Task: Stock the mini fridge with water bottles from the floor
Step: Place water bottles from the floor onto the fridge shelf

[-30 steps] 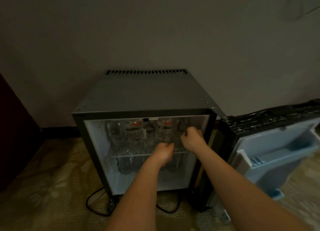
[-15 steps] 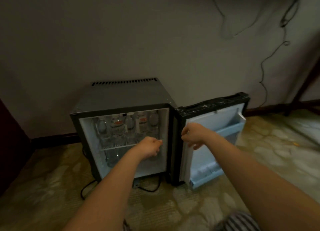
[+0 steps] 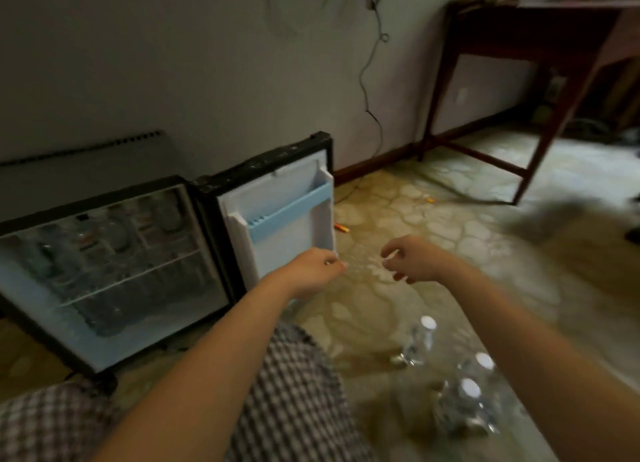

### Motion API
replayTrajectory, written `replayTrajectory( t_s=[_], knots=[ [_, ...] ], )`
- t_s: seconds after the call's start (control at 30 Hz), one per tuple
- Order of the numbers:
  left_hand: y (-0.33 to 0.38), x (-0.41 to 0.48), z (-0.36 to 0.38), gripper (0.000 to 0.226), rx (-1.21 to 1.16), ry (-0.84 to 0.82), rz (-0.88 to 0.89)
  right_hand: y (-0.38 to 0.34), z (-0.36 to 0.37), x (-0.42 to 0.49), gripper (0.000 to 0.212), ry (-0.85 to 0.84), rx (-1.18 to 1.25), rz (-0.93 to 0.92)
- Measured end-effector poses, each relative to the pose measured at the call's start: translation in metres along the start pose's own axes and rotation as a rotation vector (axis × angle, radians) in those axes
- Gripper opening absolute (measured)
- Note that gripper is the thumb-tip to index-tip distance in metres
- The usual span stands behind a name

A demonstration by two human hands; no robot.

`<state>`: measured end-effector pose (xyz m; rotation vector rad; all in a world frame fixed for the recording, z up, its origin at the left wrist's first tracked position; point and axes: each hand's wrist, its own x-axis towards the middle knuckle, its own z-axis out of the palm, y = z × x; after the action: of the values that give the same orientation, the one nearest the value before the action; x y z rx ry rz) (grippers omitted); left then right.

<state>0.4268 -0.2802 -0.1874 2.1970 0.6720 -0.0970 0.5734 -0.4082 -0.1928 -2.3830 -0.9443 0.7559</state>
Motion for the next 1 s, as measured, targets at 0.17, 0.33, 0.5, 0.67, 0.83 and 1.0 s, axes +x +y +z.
replayTrajectory(
  t_s=[0.17, 0.33, 0.5, 0.67, 0.83, 1.0],
  knots=[
    [0.025, 0.019, 0.091, 0.03, 0.076, -0.143, 0.031, 0.099, 0.003, -0.032, 0.03, 0.021, -0.013, 0.13],
    [0.027, 0.022, 0.176, 0.028, -0.015, -0.306, -0.028, 0.189, 0.035, -0.055, 0.032, -0.007, -0.037, 0.266],
    [0.015, 0.025, 0.236, 0.034, -0.074, -0.351, -0.136, 0.243, 0.079, -0.065, 0.036, -0.031, -0.086, 0.391],
    [0.0, 0.024, 0.275, 0.047, -0.034, -0.397, -0.244, 0.267, 0.118, -0.058, 0.048, -0.052, -0.155, 0.422],
    [-0.006, 0.028, 0.285, 0.047, 0.002, -0.412, -0.272, 0.27, 0.133, -0.045, 0.051, 0.04, -0.233, 0.467],
    [-0.007, 0.028, 0.285, 0.047, 0.014, -0.389, -0.269, 0.258, 0.131, -0.029, 0.041, 0.075, -0.375, 0.441]
  ],
)
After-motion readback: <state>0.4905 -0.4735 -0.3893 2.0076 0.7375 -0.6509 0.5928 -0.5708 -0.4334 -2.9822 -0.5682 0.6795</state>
